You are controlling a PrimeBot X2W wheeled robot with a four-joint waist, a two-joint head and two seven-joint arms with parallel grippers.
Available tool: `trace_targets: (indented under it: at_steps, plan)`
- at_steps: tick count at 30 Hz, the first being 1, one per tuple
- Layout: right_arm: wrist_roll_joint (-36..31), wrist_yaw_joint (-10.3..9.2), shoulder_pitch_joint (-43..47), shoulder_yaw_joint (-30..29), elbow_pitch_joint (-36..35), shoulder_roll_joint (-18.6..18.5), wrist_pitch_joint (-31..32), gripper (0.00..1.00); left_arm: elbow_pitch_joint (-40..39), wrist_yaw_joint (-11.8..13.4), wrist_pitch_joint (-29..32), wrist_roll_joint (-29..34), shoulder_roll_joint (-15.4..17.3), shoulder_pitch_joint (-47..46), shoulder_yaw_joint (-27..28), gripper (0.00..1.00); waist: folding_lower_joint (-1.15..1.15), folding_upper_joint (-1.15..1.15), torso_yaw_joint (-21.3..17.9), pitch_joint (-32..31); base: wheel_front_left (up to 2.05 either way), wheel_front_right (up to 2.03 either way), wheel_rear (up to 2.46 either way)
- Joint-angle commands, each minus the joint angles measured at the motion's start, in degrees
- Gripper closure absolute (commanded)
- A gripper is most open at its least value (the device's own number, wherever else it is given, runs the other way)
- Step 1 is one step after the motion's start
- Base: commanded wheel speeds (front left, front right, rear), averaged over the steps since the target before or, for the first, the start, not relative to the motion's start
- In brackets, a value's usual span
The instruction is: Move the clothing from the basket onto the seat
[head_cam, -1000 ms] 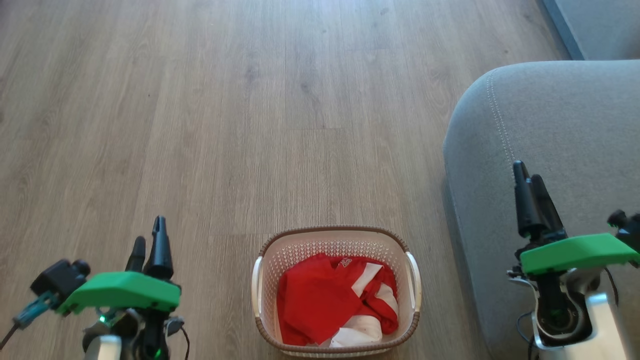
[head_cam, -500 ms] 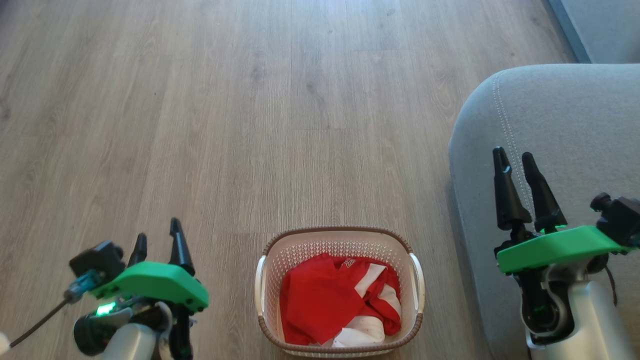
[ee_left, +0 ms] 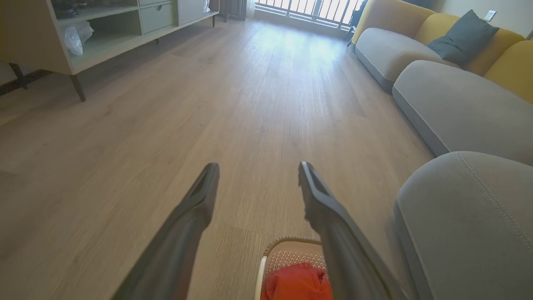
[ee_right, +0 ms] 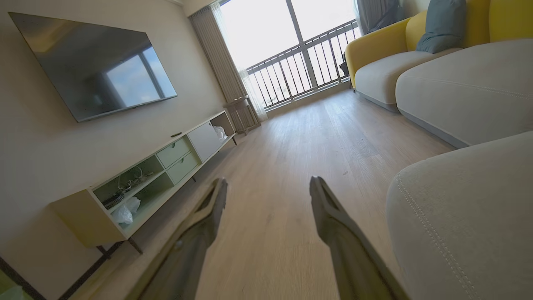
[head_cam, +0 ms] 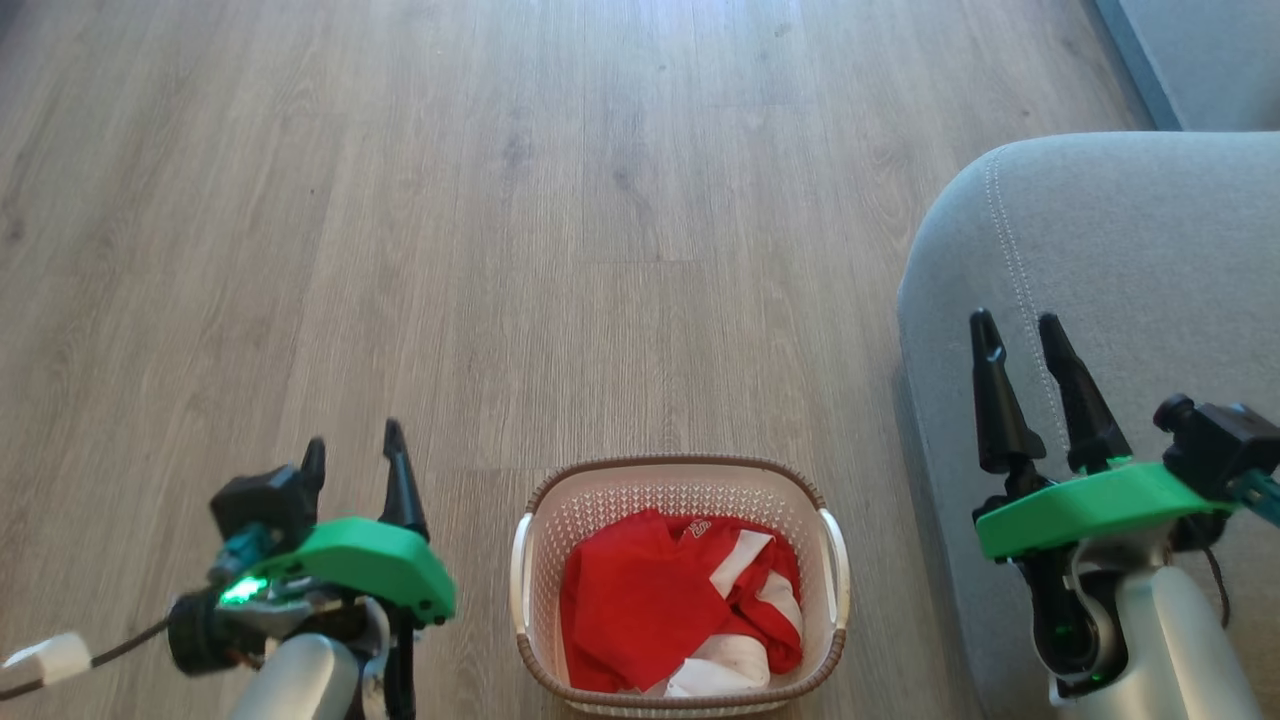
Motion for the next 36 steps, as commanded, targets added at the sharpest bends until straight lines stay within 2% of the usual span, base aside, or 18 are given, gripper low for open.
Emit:
trace_targets:
  at_steps: [1,5,12,14,19,22,30,33,34,36]
  plan:
    - [-1.90,0.31,-2.01,0.45,-1.42,-0.43,-0.72,0.00,-2.74,0.82,-0.79,2.66,1.65,-3.78,0.65,0.00,0.00,0.00,-0.03,-0.01,0.00,0.00,0.00]
    - [-3.70,0.33,-2.37,0.16,-1.32,-0.37,-1.40,0.00,-3.88,2.21,-1.46,6.14,2.52,-4.78,-1.37,0.00,0.00,0.00,-0.11,-0.08,0.00,0.00,0.00]
    - [-8.23,0.35,-2.87,1.14,-2.37,-0.39,-2.58,0.00,-5.15,7.61,-2.64,12.54,3.65,-5.85,-3.43,0.00,0.00,0.00,-0.40,-0.21,0.00,0.00,0.00]
    - [-9.11,0.36,-3.00,1.08,-2.53,-0.39,-2.92,0.00,-5.94,7.98,-2.97,12.15,3.21,-5.67,-4.31,0.00,0.00,0.00,-0.41,-0.22,0.00,0.00,0.00]
    - [-11.70,0.38,-3.13,1.54,-3.81,-0.41,-3.77,0.00,-5.12,5.53,-3.81,10.93,2.65,-4.97,-4.12,0.00,0.00,0.00,-0.29,-0.21,0.00,0.00,0.00]
    - [-11.36,0.39,-3.02,0.72,-4.48,-0.43,-4.27,0.00,-6.43,4.90,-4.31,12.43,1.89,-4.81,-2.69,0.00,0.00,0.00,-0.07,-0.14,0.00,0.00,0.00]
    - [-17.60,0.42,-3.78,1.92,-7.48,-0.46,-5.62,0.00,-10.68,2.71,-5.65,18.62,-0.75,-4.10,0.57,0.00,0.00,0.00,0.43,0.15,0.00,0.00,0.00]
    - [-18.99,0.43,-3.57,1.56,-7.16,-0.47,-6.13,0.00,-9.28,-0.20,-6.15,18.13,-2.44,-2.88,1.97,0.00,0.00,0.00,0.47,-0.01,0.00,0.00,0.00]
    - [-20.34,0.44,-3.56,1.81,-6.80,-0.48,-6.47,0.00,-8.92,-2.34,-6.49,18.83,-3.49,-2.52,2.94,0.00,0.00,0.00,0.42,-0.06,0.00,0.00,0.00]
    - [-21.63,0.45,-3.68,1.99,-6.78,-0.49,-6.81,0.00,-9.23,-4.97,-6.82,19.12,-4.90,-2.11,4.38,0.00,0.00,0.00,0.36,-0.08,0.00,0.00,0.00]
